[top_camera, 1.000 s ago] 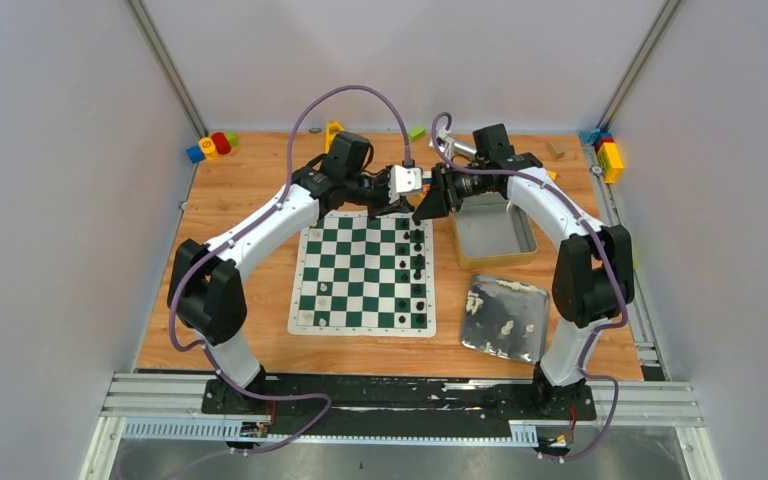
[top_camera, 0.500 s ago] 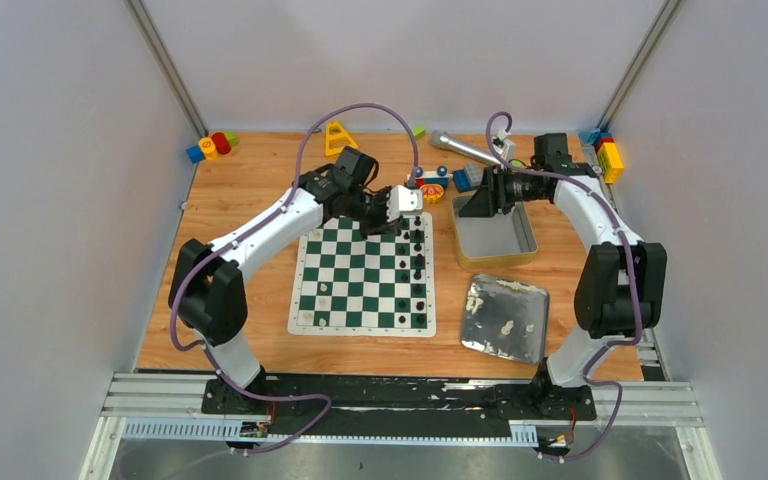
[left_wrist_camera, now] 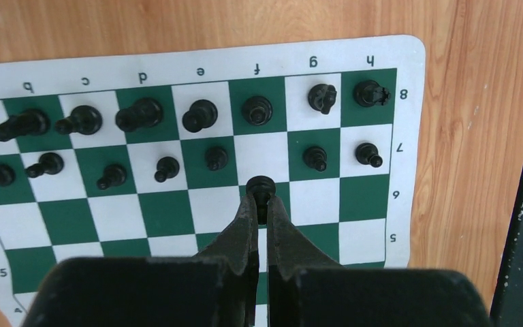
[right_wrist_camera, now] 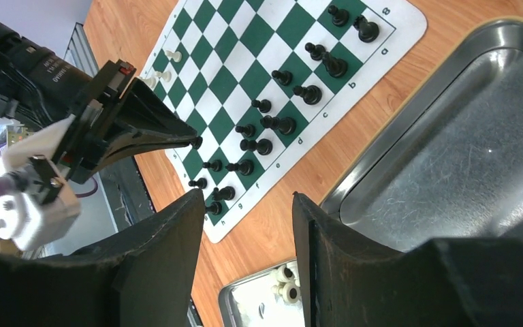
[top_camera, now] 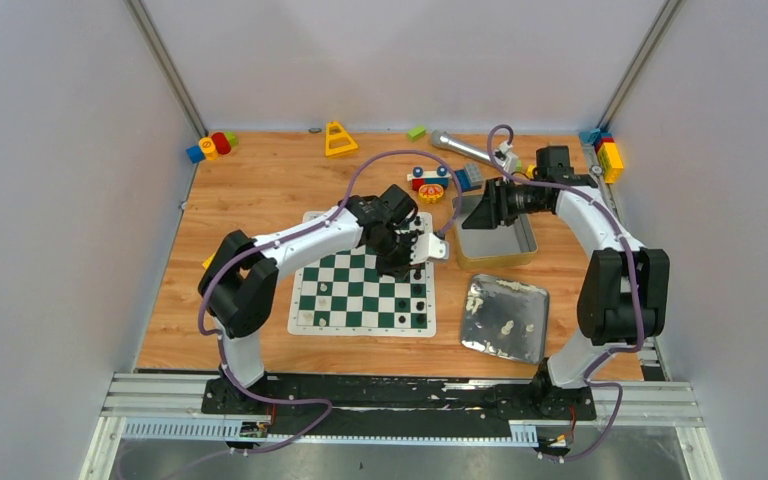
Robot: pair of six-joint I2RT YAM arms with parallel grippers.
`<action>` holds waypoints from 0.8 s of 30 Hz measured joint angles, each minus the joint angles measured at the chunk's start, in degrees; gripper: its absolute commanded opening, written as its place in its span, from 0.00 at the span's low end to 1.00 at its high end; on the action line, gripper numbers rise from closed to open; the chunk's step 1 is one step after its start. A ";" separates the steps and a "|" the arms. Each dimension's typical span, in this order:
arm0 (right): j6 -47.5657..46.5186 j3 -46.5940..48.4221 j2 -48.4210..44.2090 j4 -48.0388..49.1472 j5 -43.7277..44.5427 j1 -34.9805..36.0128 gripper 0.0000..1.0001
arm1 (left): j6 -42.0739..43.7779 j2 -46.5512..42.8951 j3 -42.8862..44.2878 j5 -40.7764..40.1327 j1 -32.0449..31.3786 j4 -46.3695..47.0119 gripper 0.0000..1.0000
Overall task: Set up the chess pieces on the board
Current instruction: Place the chess piece on the chessboard.
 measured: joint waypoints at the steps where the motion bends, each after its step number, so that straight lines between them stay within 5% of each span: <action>1: 0.00 -0.22 -0.02 0.20 0.17 -0.11 0.51 | -0.26 0.59 0.00 -0.55 -0.44 -0.22 0.01; 24: -0.11 -1.33 -0.37 1.42 0.74 -4.44 0.51 | -3.37 11.32 7.08 -7.74 -3.65 -4.85 0.05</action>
